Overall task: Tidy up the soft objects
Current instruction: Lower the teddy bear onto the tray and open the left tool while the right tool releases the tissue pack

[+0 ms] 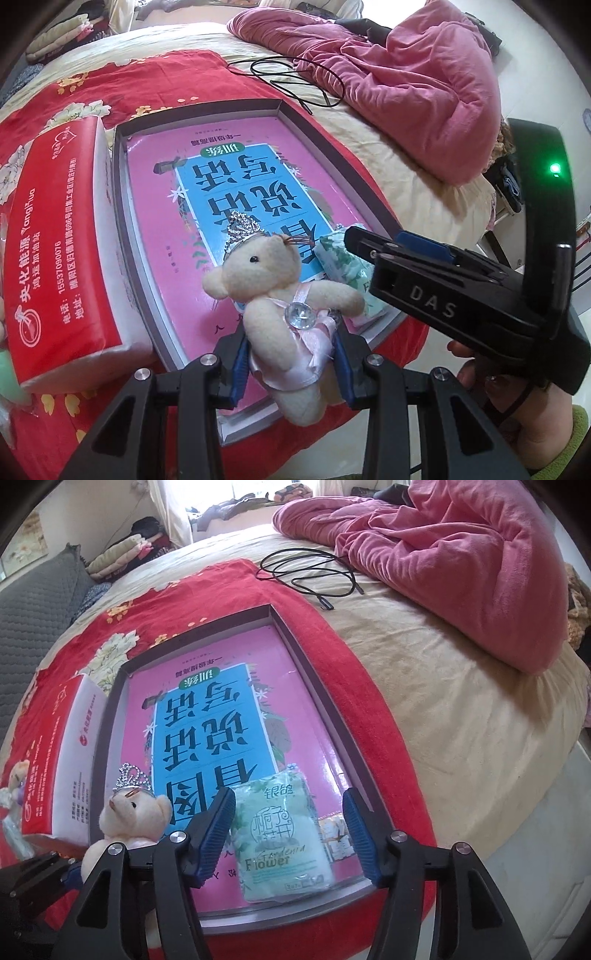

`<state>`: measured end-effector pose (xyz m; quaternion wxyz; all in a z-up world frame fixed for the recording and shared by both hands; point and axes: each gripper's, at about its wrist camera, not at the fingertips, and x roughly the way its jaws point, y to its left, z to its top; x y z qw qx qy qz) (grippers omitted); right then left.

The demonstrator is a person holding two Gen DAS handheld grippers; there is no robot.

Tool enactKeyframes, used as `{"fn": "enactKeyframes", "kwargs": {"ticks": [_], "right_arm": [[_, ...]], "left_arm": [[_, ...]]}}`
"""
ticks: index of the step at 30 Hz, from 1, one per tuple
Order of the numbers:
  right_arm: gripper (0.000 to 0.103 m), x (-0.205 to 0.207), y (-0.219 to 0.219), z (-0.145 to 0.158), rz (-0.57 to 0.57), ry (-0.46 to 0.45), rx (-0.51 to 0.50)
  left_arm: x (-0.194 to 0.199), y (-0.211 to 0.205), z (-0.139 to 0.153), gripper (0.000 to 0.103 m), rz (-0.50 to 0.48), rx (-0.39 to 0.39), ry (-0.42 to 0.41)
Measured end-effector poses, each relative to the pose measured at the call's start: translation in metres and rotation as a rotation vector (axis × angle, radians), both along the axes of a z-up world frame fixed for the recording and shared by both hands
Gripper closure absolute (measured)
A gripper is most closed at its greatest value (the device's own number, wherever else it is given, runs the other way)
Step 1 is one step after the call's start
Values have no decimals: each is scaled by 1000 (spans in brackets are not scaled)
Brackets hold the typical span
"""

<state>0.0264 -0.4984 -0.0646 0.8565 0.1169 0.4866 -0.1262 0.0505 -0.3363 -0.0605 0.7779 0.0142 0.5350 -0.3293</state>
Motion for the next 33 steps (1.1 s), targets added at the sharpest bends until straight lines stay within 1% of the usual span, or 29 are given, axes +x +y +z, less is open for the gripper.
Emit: {"fn": "enactKeyframes", "kwargs": {"ticks": [3,8,12,19,23,26,27,28,29,31,33], "right_arm": [[37,-1,-1,3,-2,-7,-7],[36,-4,-4,9,-18,-17,-19],[36,-6,-6,12,-23,-20,-29],[36,-7,-6,17,-23,-24,-42],[35,-7,-6,19,-24,-22,-50],[33,-9,-8,22,-31,-27,-56],[29,-9,-9,23,-34,-29,-58],[27,-10,-11,25,-43,-34,-61],[27,-11,-12,26,-47,-38,-62],[27,-13,-15,29,-56,-46,-64],[27,-15,-17,32,-63,-49,-72]], "left_arm": [[2,-2,-3,64,4,7,8],[7,-5,-5,63,11,15,4],[11,-8,-9,62,15,36,14],[9,-10,-9,59,-1,42,9],[10,-9,-7,58,-1,28,17],[10,-10,-4,57,-11,29,15],[10,-10,-3,56,-15,27,13],[9,-10,-1,53,-19,22,7],[8,-10,2,50,-26,16,-2],[6,-12,6,43,-34,8,-13],[5,-12,11,39,-37,3,-24]]}}
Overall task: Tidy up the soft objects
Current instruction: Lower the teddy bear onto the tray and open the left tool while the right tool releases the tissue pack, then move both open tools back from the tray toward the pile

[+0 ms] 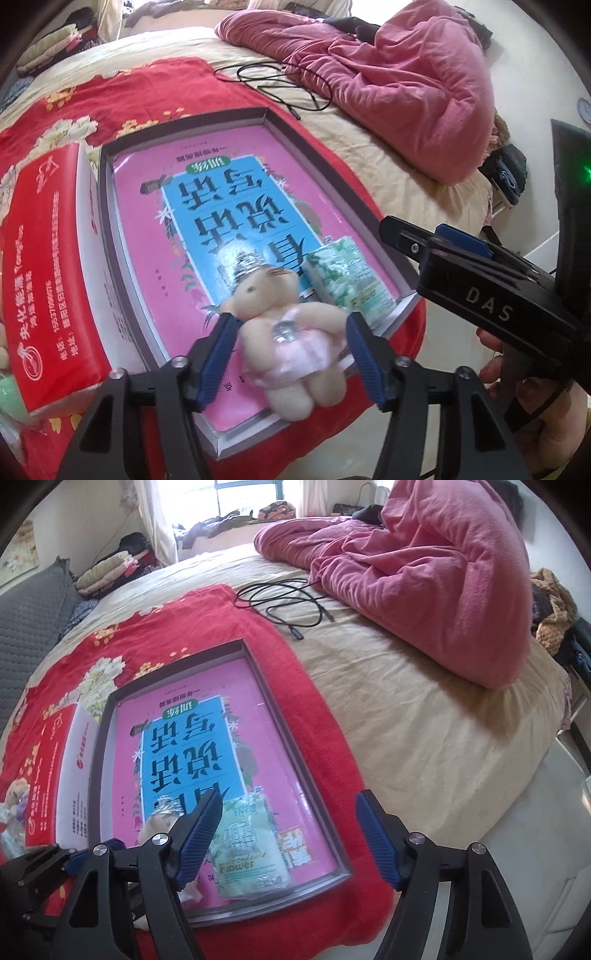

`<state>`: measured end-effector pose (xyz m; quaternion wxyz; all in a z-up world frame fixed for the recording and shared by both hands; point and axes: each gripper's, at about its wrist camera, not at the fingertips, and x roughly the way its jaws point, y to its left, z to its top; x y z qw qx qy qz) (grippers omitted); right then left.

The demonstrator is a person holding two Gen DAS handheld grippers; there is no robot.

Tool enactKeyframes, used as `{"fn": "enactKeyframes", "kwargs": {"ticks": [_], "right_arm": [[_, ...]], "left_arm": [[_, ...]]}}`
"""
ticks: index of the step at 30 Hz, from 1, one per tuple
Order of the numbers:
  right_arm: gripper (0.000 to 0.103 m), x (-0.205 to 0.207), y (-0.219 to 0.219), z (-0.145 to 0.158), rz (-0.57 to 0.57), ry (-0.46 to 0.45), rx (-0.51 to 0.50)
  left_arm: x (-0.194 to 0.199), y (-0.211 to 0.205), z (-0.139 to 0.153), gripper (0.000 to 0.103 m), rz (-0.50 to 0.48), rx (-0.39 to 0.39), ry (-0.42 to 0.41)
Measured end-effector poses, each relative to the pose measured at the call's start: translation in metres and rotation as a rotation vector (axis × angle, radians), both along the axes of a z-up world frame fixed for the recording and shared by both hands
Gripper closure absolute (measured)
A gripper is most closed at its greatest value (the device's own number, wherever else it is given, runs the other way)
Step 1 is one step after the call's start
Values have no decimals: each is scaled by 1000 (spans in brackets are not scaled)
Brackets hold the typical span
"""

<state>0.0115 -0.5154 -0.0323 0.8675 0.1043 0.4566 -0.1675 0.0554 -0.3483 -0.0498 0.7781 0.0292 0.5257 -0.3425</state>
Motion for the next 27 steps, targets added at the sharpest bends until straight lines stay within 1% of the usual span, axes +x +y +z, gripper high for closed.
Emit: {"fn": "enactKeyframes", "kwargs": {"ticks": [4,9,12,17,21,27], "right_arm": [[27,-4,-4,7,-9,-10,-9],[27,-6,-2,15,-3,-19,-19],[27,-8,2,18,7,-22,-26],[27,-10,11,23,16,-25,-28],[27,-11,25,25,46,-19,-33],[27,-9,52,35,95,-28,-55]], "left_arm": [[-1,4,7,38,6,0,-15],[-1,19,22,37,32,-18,-28],[0,36,39,34,62,-35,-58],[0,67,61,33,101,-58,-93],[-2,89,73,31,136,-56,-128],[-3,121,79,28,190,-65,-125]]}}
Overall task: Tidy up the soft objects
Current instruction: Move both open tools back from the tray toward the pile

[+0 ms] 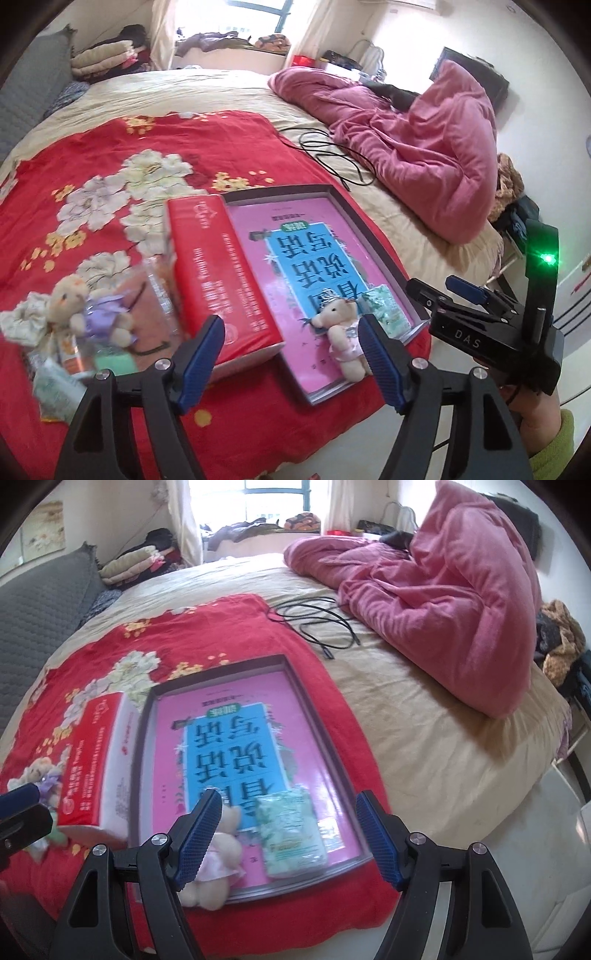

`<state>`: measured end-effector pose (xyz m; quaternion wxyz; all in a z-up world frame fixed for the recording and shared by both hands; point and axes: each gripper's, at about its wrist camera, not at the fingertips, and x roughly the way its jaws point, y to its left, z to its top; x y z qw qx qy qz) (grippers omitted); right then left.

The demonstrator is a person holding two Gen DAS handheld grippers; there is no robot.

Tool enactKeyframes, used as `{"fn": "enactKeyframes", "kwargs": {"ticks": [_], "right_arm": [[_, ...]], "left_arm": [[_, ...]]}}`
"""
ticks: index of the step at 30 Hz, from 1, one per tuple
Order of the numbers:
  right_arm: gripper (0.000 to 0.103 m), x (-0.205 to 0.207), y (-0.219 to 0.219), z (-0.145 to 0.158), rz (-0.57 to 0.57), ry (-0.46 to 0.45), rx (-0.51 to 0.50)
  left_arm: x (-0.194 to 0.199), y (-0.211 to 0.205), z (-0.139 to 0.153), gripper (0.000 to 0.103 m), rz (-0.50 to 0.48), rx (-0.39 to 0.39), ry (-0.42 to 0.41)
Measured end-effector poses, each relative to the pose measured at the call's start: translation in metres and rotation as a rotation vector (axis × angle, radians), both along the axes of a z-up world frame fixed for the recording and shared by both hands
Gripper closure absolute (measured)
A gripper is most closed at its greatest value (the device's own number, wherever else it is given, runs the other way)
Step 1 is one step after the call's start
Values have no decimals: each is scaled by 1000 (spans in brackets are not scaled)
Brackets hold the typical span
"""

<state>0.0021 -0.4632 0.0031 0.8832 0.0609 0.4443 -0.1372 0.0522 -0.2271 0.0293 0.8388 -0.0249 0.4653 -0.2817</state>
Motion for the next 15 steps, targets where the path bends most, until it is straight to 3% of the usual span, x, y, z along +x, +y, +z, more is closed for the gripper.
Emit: {"fn": "enactKeyframes", "kwargs": {"ticks": [15], "right_arm": [[26,16,91,30,146,-41,-54]], "left_arm": [[-9,85,5,26,124,-7,16]]}}
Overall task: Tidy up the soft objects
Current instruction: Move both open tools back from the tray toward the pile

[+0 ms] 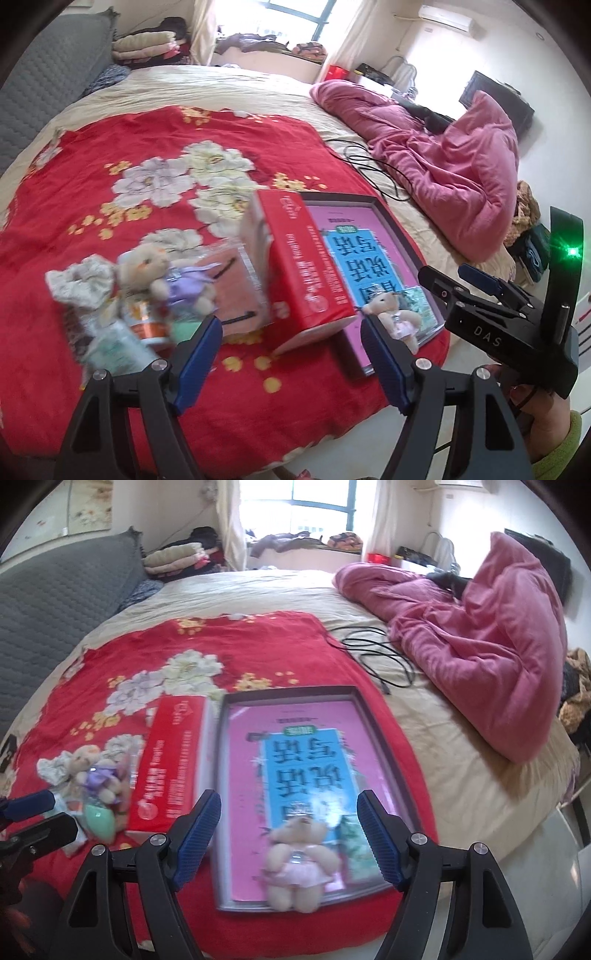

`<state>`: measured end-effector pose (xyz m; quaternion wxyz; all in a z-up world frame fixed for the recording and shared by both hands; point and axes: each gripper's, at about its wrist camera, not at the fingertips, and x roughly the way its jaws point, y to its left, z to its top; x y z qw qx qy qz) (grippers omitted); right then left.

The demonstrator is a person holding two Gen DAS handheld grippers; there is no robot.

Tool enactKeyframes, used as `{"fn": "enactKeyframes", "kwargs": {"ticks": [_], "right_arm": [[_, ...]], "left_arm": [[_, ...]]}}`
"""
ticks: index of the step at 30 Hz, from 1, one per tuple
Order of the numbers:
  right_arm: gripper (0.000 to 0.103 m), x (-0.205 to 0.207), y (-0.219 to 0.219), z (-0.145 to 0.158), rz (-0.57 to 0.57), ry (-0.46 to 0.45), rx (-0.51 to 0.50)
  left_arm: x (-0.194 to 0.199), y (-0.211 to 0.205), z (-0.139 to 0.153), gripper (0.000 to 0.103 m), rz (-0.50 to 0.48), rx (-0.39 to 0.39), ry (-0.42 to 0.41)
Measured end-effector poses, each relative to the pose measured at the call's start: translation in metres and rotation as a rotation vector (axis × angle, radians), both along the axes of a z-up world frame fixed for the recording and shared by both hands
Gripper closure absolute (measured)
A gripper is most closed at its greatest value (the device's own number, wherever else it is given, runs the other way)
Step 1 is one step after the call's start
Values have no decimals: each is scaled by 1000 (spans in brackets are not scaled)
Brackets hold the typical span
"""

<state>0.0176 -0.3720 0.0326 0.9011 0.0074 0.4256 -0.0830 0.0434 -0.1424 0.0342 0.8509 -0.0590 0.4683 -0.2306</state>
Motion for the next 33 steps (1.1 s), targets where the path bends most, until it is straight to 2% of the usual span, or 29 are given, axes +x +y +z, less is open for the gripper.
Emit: {"fn": "enactKeyframes", "kwargs": {"ticks": [10,19,25,33], "right_arm": [[26,11,62,11,95,-11,-16],[25,14,111,19,173,-36,-11],[25,17,142,14,227,-21,-11],[25,18,173,1,288,5,-13]], "left_arm": [[-8,75,7,26,109,-24,19],[-21,145,1,26,215,-44,33],[-24,179,-11,26,276,-52,61],[-23,193,-30,26,287,-64,109]]}}
